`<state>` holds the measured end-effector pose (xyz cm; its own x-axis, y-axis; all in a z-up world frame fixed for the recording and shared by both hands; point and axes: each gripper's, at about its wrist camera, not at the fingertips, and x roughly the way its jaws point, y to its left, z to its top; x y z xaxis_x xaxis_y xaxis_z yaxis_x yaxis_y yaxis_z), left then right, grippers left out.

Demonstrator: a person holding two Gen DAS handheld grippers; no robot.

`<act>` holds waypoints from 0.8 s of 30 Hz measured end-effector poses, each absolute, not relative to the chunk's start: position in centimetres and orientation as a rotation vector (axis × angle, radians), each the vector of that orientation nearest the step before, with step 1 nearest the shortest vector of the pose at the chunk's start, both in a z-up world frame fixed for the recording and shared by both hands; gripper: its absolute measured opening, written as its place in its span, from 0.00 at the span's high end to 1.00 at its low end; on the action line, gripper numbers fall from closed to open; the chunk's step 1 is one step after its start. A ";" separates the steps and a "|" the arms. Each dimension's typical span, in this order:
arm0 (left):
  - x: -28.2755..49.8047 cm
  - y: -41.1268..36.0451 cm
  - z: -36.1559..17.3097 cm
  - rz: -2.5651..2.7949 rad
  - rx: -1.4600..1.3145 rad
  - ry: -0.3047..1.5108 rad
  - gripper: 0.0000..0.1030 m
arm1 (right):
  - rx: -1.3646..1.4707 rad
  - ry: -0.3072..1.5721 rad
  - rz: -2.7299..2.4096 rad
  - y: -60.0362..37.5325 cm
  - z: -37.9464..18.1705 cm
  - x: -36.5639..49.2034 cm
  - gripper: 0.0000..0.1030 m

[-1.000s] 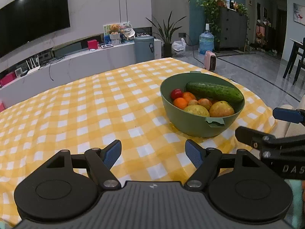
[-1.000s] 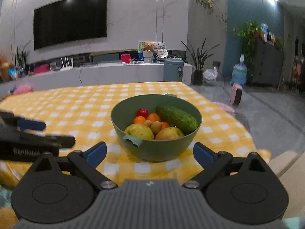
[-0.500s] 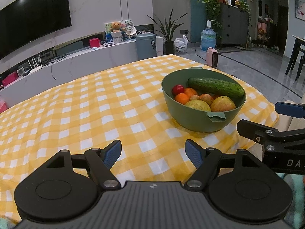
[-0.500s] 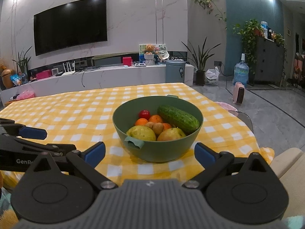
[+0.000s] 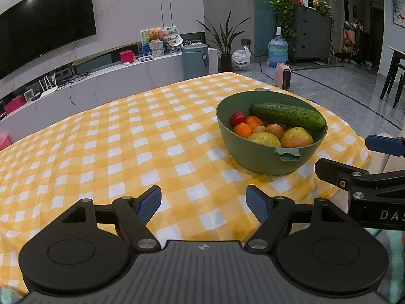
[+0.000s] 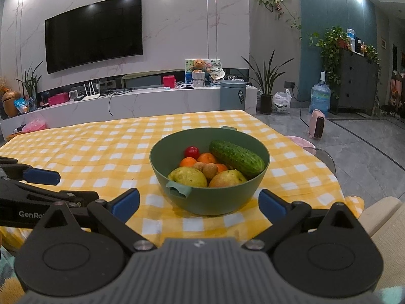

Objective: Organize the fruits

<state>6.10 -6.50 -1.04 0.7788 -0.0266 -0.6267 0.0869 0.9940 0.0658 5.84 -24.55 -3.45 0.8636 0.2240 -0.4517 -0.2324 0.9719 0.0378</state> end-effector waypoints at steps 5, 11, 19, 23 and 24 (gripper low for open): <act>6.1 -6.5 -1.0 -0.063 0.094 0.678 0.14 | -0.019 0.474 0.239 -24.6 -3.4 5.8 0.06; 6.1 -6.4 -1.2 -0.061 0.095 0.687 0.14 | -0.018 0.476 0.237 -24.8 -3.5 5.8 0.06; 5.9 -6.4 -1.2 -0.063 0.100 0.687 0.14 | -0.009 0.477 0.235 -24.9 -3.4 5.8 0.06; 6.0 -6.4 -1.2 -0.063 0.100 0.687 0.14 | -0.004 0.477 0.234 -24.9 -3.4 5.8 0.05; 6.0 -6.4 -1.2 -0.063 0.101 0.687 0.14 | -0.003 0.477 0.233 -24.9 -3.4 5.8 0.05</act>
